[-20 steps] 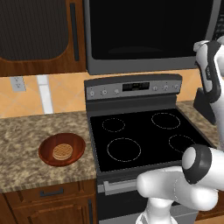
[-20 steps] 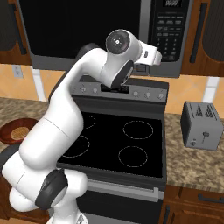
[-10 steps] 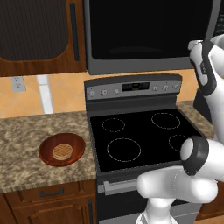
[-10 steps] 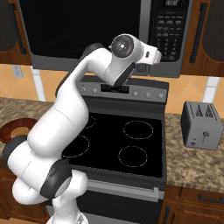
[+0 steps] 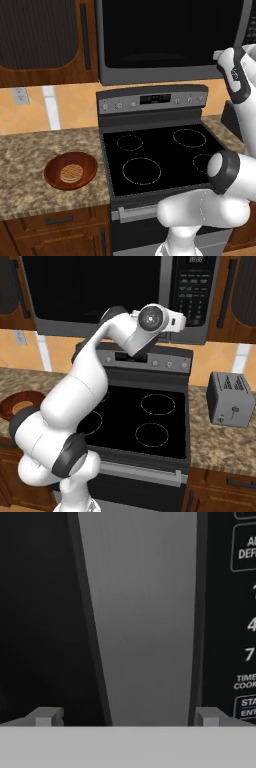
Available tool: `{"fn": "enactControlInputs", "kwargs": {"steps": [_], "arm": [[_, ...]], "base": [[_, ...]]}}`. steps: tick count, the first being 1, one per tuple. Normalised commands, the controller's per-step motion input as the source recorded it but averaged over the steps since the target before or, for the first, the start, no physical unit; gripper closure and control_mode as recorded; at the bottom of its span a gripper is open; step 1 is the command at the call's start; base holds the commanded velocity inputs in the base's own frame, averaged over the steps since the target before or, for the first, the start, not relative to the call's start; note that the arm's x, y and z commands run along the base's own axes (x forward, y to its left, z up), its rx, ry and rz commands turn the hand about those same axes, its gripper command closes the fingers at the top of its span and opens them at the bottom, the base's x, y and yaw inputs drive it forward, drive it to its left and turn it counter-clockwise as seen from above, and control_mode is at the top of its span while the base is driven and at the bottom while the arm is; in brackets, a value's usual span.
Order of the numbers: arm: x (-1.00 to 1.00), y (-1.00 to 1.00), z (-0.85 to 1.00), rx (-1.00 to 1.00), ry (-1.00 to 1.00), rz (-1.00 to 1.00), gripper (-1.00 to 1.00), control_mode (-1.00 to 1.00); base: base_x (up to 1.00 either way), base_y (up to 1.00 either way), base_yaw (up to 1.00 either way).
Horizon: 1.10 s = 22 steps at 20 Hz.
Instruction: Open the microwave, place the bowl with waffle inside the microwave, then close the microwave door and turn it on.
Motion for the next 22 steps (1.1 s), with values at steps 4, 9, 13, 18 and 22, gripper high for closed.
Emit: {"fn": "enactControlInputs", "kwargs": {"steps": [4,9,13,18,22], "arm": [[0.65,0.00,-0.40,0.00,0.00,0.07,1.00,-1.00],[0.67,0.11,-0.41,0.01,-0.01,0.15,1.00,-1.00],[0.22,0.79,-0.20,0.01,-0.04,0.17,1.00,-1.00],[0.00,1.00,0.00,-0.01,-0.03,0.08,1.00,-1.00],[-0.01,1.00,0.00,-0.08,0.00,0.02,1.00,-1.00]], "base": [[0.00,0.00,0.00],[0.00,0.00,0.00],[0.00,0.00,0.00],[0.00,0.00,0.00],[0.00,0.00,0.00]]}}
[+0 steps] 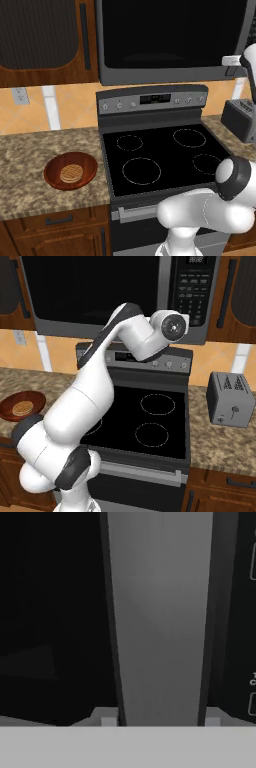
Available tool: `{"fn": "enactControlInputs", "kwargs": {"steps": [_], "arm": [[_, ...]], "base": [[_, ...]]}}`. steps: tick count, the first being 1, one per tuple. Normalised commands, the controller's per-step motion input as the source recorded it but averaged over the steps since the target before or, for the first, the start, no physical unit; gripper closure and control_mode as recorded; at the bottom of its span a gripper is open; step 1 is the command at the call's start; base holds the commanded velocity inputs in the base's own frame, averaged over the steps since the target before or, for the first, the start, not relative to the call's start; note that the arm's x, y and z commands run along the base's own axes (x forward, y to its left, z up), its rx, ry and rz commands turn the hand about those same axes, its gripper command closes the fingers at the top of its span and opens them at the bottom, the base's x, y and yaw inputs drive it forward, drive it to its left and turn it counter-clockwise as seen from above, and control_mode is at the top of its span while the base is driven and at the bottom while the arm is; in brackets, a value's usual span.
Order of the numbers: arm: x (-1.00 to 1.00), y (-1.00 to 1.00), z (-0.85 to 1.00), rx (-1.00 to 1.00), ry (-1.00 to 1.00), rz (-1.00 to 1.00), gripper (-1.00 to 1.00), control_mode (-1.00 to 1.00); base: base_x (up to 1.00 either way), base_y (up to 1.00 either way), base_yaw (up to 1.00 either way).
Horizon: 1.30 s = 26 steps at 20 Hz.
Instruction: Open the microwave, place the bowl with waffle inside the microwave, then close the microwave door and turn it on.
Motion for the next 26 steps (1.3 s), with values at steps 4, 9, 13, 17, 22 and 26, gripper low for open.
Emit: {"fn": "enactControlInputs", "kwargs": {"steps": [4,9,13,17,22,26], "arm": [[-0.53,1.00,0.19,-0.18,0.01,0.06,1.00,-1.00],[-0.99,1.00,0.15,-0.16,0.00,0.04,1.00,-1.00],[-1.00,1.00,0.08,-0.14,0.00,0.01,1.00,-1.00],[-1.00,1.00,0.09,-0.13,0.00,0.00,1.00,-1.00],[-0.92,1.00,0.13,-0.12,0.00,0.00,1.00,-1.00],[-0.83,1.00,0.07,-0.10,0.00,0.00,1.00,-1.00]], "base": [[0.00,0.00,0.00],[0.00,0.00,0.00],[0.00,0.00,0.00],[0.00,0.00,0.00],[0.00,0.00,0.00],[0.00,0.00,0.00]]}}
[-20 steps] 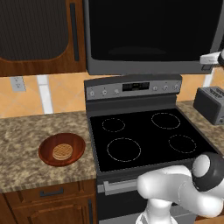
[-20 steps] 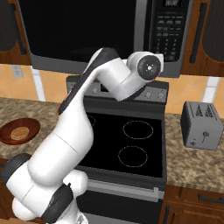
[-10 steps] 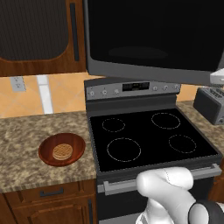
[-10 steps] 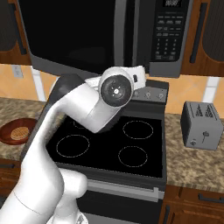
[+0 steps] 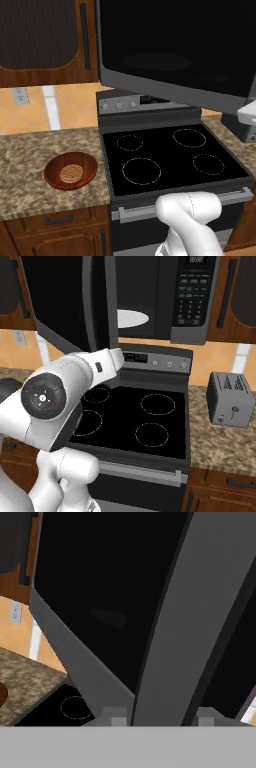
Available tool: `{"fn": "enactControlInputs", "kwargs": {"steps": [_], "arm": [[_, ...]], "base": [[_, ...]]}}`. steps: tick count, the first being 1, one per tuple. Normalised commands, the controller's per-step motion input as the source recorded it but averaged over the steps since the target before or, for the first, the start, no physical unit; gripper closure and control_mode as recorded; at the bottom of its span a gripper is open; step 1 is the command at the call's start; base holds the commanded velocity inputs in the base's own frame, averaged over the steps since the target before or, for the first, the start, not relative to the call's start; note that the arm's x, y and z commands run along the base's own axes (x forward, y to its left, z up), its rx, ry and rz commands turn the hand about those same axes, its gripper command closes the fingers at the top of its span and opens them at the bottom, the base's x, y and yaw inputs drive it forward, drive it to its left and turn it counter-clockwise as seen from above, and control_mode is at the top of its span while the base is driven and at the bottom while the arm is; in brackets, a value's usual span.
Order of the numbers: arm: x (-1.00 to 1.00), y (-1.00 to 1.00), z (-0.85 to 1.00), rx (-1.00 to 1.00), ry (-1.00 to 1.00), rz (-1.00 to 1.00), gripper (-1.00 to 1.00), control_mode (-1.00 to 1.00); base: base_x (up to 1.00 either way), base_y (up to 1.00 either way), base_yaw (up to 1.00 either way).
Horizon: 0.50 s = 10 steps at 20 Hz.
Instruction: Open the microwave, place the bowl with waffle inside the microwave, then close the microwave door and turn it on.
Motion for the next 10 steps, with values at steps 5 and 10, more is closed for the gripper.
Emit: {"fn": "enactControlInputs", "kwargs": {"steps": [5,10], "arm": [[-0.68,1.00,0.06,-0.10,0.00,0.00,1.00,-1.00],[-0.61,1.00,0.02,-0.09,0.00,0.00,1.00,-1.00]], "base": [[0.00,0.00,0.00],[0.00,0.00,0.00]]}}
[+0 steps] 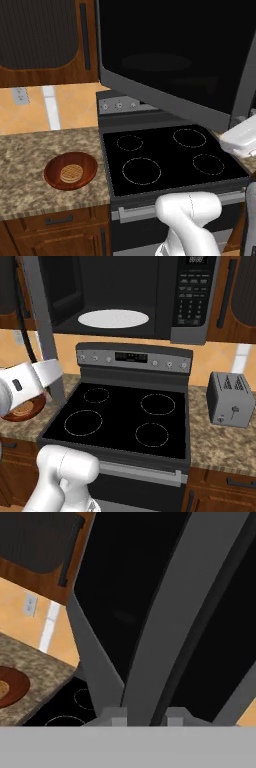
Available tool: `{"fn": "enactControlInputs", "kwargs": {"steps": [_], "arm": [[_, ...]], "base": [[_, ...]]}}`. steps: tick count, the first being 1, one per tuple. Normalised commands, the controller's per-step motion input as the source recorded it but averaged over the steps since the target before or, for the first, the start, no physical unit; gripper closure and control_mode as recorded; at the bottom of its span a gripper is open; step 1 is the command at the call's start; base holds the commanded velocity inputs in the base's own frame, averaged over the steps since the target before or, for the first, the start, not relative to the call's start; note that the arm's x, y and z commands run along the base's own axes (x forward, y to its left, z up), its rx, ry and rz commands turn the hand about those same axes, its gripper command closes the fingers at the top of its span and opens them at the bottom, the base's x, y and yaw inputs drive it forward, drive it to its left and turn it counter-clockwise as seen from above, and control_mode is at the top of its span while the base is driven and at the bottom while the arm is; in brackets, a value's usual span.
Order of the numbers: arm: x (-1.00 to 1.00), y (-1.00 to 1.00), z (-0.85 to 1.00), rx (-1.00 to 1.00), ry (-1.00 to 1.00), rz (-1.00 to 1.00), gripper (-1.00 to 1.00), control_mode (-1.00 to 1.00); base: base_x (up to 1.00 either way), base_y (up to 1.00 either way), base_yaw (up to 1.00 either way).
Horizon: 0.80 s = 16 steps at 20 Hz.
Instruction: Open the microwave, place the bowl with waffle inside the microwave, then close the microwave door and turn it on.
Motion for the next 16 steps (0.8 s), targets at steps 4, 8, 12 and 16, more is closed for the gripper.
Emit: {"fn": "enactControlInputs", "kwargs": {"steps": [4,8,12,16], "arm": [[-0.74,0.97,0.03,-0.04,0.00,0.00,-1.00,-1.00],[-1.00,0.23,0.14,0.00,0.00,0.07,-1.00,-1.00],[-1.00,0.00,0.35,0.02,0.03,0.06,-1.00,-1.00],[-0.94,-0.23,0.40,0.14,0.17,0.05,-1.00,-1.00]], "base": [[0.00,0.00,0.00],[0.00,0.00,0.00],[0.00,0.00,0.00],[0.00,0.00,0.00]]}}
